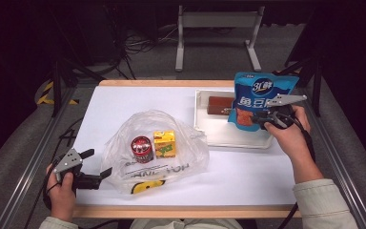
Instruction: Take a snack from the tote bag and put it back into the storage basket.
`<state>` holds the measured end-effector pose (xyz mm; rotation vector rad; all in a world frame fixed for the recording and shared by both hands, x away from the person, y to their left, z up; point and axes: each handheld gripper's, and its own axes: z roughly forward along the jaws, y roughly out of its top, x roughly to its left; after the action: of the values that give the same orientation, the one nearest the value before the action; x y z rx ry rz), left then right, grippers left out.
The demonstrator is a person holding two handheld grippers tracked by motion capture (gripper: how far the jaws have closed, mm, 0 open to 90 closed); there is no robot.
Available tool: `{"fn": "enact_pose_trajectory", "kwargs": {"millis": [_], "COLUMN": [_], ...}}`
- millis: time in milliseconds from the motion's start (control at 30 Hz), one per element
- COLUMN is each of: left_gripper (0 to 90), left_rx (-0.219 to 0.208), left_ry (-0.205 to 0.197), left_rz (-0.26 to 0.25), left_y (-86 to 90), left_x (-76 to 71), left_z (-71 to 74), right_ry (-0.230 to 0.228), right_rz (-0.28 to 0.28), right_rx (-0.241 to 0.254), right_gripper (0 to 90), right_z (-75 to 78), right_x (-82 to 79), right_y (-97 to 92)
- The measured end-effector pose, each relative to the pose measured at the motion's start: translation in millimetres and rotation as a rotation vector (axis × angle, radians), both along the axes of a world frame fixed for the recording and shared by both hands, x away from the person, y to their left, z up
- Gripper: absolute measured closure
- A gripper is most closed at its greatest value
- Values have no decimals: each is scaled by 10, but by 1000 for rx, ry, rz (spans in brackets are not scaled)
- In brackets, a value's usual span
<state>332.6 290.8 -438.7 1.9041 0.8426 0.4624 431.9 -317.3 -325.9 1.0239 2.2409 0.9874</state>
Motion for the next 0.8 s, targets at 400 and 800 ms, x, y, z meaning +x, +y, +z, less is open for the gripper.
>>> {"fn": "enact_pose_trajectory", "kwargs": {"millis": [400,800], "left_gripper": [13,13], "left_rx": [2,5], "left_ry": [2,-6], "left_rz": [-1,-2], "left_y": [-4,-2], "left_x": [-9,-8], "left_z": [1,5], "right_ry": [-50,-89], "right_rz": [88,185], "right_rx": [97,169], "right_gripper": [389,305], "right_z": [219,400], "right_x": [-112,-203], "right_y": [278,589]}}
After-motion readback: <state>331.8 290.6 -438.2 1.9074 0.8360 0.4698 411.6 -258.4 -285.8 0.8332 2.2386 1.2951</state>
